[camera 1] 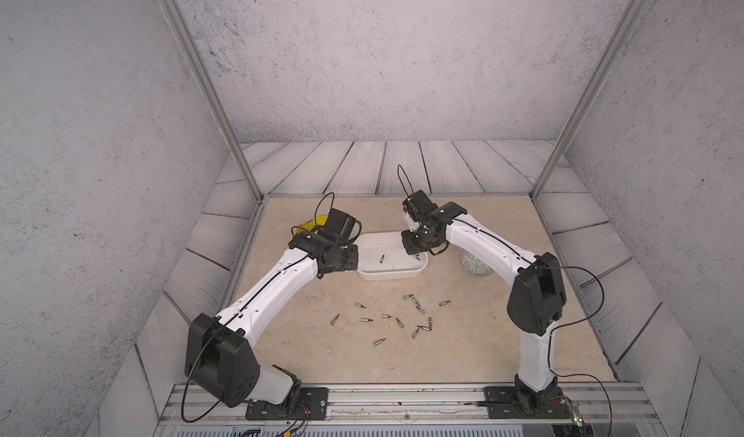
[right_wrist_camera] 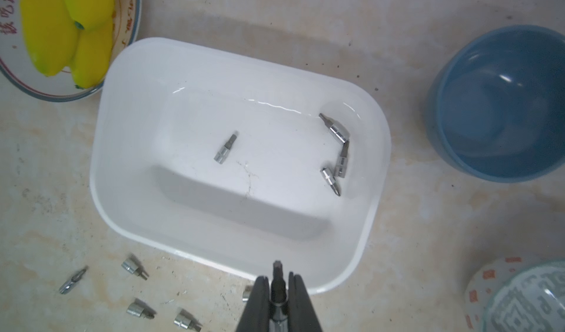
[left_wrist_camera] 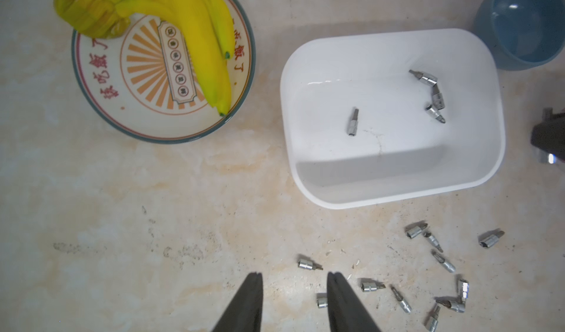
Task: Put the bit on the desktop into the storage box
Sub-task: Place the screwdriver bit in the storage box.
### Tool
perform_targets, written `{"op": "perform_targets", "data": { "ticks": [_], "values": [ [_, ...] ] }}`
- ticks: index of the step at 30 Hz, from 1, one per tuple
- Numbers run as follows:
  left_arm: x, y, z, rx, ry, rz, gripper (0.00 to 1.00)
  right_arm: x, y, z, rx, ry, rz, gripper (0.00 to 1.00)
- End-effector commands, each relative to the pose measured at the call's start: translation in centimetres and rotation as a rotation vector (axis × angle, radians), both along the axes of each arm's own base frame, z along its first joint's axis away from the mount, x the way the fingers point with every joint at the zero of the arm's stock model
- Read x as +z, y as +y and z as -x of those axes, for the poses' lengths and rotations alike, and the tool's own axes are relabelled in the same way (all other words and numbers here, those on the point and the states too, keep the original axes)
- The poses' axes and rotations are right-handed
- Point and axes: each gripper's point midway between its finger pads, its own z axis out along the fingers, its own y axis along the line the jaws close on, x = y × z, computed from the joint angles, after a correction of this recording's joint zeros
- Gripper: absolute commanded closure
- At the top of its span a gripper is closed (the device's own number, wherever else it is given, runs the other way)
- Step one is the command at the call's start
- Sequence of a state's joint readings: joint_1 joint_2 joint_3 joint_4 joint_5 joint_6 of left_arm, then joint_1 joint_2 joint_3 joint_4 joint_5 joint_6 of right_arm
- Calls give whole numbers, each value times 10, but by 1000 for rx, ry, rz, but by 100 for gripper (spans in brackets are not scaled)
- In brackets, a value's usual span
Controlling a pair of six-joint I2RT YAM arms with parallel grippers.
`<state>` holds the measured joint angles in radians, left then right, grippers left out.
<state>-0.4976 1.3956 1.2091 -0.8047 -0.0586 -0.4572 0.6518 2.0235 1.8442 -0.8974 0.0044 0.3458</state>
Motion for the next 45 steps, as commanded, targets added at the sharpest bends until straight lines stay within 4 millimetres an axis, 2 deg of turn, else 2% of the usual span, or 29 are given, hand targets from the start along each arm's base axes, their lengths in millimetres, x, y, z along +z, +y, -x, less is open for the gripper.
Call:
{"op": "perform_targets", "data": {
  "ticks": [1,5,11,21,33,45],
  "values": [
    [-20,17,20,49,44,-23,60,-22,10,2,44,74,14,100],
    [-54,26,42,68,114,-20,60,-51,23,-4,54,122,1,100],
    [-94,30,65,73,216,-22,60,-85,27,-12,56,171,31,100],
    [-133,28,77,60,296,-18,61,-120,24,-16,58,236,80,100],
    [-142,39,87,76,325,-67,61,-131,20,-21,50,247,102,100],
    [-160,44,96,102,354,-74,61,-121,20,-27,51,229,102,86]
  ]
}}
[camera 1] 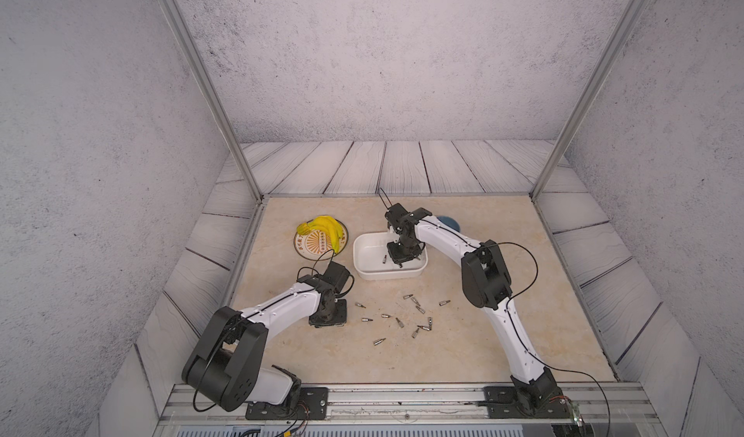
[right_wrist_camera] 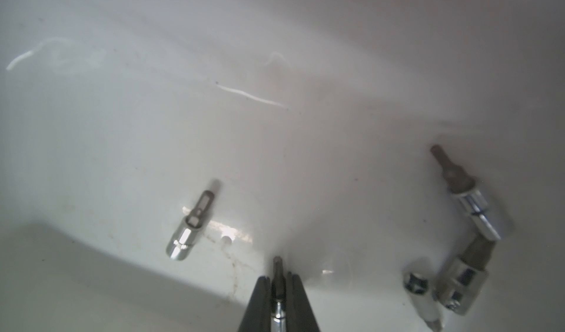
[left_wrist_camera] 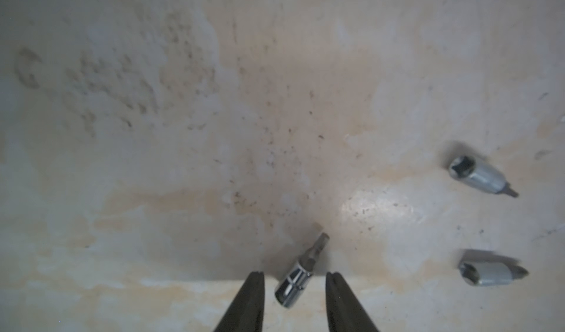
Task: Put the bit on the desktop into the storage box
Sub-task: Place the screwdriver bit in the storage box.
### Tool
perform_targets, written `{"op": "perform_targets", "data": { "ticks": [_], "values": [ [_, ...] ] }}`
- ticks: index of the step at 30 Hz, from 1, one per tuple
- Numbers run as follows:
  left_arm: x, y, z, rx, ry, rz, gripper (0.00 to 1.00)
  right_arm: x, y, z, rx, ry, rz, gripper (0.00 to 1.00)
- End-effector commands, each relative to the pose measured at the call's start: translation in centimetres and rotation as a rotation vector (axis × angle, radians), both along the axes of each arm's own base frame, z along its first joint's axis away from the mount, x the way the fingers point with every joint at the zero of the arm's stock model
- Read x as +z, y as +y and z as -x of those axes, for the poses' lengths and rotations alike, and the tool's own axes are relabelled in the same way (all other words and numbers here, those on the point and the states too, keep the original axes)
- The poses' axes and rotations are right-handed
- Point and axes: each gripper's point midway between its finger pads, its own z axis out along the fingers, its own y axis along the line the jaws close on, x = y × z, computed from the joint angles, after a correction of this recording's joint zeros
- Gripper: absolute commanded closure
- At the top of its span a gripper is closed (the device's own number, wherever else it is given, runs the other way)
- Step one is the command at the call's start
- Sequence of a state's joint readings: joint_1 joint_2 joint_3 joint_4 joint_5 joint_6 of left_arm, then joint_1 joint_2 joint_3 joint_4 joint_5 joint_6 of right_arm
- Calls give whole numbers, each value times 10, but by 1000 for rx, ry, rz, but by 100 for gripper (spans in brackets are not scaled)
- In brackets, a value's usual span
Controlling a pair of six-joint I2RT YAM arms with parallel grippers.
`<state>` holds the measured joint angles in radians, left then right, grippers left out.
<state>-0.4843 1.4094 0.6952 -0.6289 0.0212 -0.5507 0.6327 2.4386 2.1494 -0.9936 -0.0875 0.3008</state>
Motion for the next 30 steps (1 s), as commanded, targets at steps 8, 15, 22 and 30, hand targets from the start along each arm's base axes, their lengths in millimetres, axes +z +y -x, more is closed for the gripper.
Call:
{"op": "perform_targets", "data": {
  "ticks": [8,15,22,30],
  "values": [
    [-12,2,-1,23,17,-13,66,16,-8,-6,6,-39,23,72],
    [-9,4,-1,19,19,-19,78,59,-11,-12,3,-122,4,67],
    [-9,5,1,18,29,-28,95,139,-20,-15,0,-267,-41,66],
    [23,-7,-14,1,-25,22,100,166,-71,16,-59,-293,26,62]
  ]
}}
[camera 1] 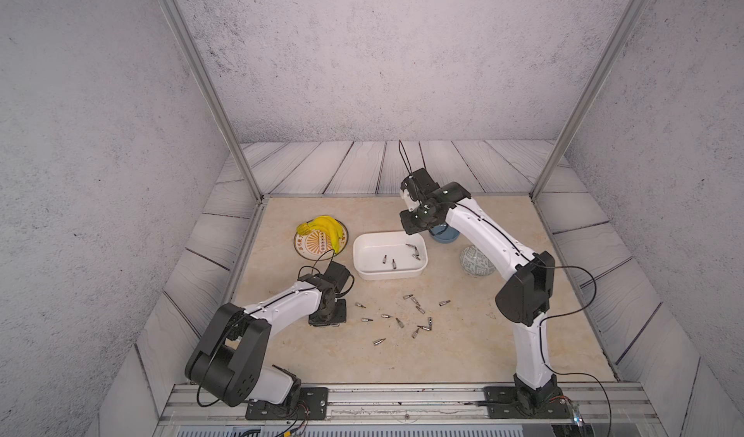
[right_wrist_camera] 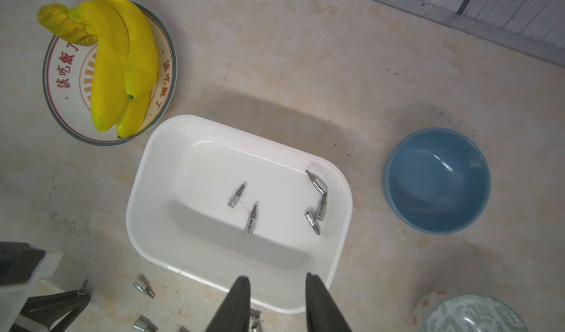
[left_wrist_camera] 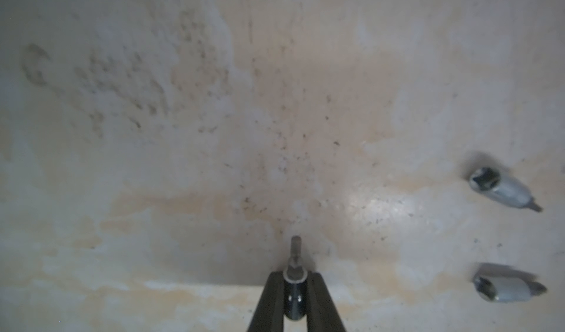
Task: Put the bit on the desktop into the storage box
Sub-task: Place the screwdriver bit in the storage box.
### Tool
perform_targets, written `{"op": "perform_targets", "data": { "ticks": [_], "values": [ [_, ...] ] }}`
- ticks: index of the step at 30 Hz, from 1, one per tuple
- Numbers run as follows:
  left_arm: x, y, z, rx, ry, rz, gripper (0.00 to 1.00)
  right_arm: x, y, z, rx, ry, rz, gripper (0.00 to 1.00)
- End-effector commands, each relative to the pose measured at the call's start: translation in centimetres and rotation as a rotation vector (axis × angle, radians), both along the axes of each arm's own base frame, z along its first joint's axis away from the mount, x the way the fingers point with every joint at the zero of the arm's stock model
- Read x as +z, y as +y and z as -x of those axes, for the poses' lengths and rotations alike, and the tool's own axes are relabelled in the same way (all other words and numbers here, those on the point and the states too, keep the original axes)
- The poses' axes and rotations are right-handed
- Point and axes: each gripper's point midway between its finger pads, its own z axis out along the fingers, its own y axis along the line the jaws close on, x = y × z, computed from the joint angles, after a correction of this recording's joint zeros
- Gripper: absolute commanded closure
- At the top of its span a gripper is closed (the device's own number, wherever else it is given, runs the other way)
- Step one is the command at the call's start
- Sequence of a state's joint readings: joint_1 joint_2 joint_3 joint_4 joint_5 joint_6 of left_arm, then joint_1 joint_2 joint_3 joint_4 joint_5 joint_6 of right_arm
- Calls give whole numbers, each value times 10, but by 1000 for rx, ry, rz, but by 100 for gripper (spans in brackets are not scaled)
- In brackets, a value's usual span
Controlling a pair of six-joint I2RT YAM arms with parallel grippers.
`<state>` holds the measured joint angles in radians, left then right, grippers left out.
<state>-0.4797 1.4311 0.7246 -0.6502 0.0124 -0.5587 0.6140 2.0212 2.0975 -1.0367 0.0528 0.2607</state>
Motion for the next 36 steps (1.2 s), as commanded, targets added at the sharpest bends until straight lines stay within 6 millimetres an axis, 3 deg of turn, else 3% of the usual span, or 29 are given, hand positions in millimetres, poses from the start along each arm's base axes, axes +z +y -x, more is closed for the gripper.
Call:
{"op": "perform_targets", "data": {
  "ticks": [1,5,9,14,20,25,30,36],
  "values": [
    [30,-12,-15,-20,-49,48,100,-24,-37,22,-52,59,90,61],
    [67,-26,-38,-65,-93,76,100,-32,-63,47,-80,64,79,59],
    [101,-39,-72,-110,-165,75,100,-40,-82,74,-104,90,88,50],
    [123,-66,-117,-167,-197,93,100,-68,-99,104,-148,144,80,47],
    [108,-106,-169,-204,-194,158,100,-100,-101,126,-176,214,39,42],
    [95,-124,-201,-215,-204,168,100,-129,-104,139,-198,270,40,41],
    [83,-137,-219,-230,-175,172,100,-144,-112,147,-240,291,53,41],
    [49,-150,-226,-240,-111,199,100,-157,-112,154,-270,325,42,41]
  ]
}}
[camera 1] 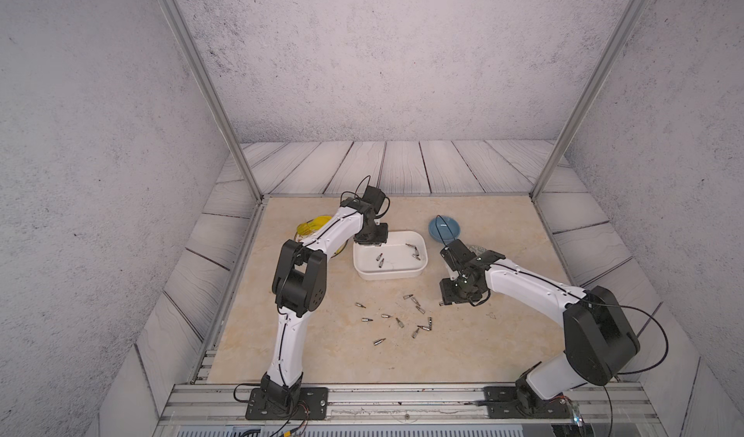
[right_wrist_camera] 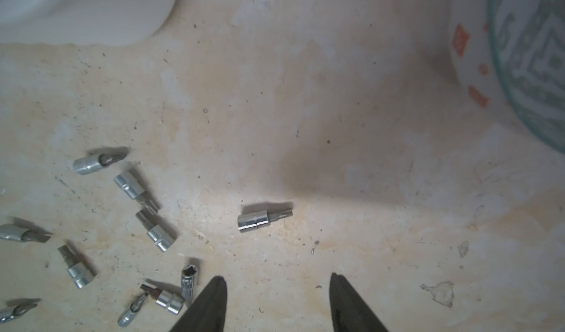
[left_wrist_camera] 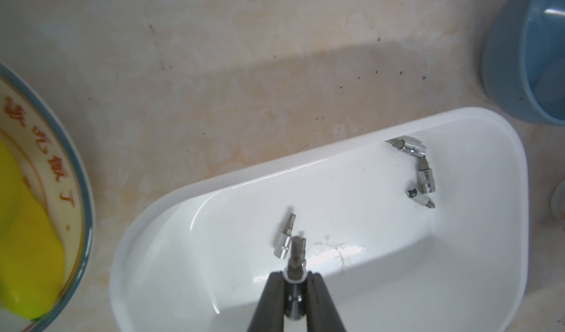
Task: Put the bit on the desktop into the storage box
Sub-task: Place the screwdriver bit in the storage box.
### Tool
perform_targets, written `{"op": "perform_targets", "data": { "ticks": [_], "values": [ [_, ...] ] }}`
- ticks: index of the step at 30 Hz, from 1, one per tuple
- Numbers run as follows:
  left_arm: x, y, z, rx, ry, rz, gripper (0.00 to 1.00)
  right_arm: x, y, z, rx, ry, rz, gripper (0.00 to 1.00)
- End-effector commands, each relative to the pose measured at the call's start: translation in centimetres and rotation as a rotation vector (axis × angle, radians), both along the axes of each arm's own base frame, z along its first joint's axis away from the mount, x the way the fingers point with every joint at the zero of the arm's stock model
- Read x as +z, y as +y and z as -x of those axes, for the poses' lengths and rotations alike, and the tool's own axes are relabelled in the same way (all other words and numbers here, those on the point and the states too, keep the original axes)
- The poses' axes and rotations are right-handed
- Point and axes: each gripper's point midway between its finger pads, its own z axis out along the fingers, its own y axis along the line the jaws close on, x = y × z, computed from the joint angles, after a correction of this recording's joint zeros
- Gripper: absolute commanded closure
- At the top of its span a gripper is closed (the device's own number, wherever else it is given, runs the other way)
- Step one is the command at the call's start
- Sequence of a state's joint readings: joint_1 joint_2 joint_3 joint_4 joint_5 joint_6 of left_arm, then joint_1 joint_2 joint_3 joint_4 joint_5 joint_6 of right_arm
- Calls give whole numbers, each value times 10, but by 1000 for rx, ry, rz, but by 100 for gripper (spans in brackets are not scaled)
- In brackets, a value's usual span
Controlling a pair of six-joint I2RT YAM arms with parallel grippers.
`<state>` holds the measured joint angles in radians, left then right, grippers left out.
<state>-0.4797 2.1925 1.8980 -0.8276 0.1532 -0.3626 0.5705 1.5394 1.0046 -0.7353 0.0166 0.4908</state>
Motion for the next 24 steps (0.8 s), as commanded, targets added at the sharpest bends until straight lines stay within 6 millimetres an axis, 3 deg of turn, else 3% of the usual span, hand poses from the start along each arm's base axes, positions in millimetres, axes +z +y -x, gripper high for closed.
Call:
{"op": "perform_targets", "data": {
  "ticks": [1,8,11,16,24],
  "values": [
    [-25,-4,5,-23,74,-1,100,-4,7,2,-26,6,-32,41],
    [-46,-6,12,-23,115,4,100,-19,24,9,-9,58,-126,41],
    [-45,-6,12,-24,114,9,89,-30,30,10,-18,81,-154,41],
    [-36,-6,11,-22,91,15,66,-42,31,9,-24,102,-144,41],
    [-3,-3,10,-16,28,33,57,-53,28,5,-25,103,-107,41]
  ]
}}
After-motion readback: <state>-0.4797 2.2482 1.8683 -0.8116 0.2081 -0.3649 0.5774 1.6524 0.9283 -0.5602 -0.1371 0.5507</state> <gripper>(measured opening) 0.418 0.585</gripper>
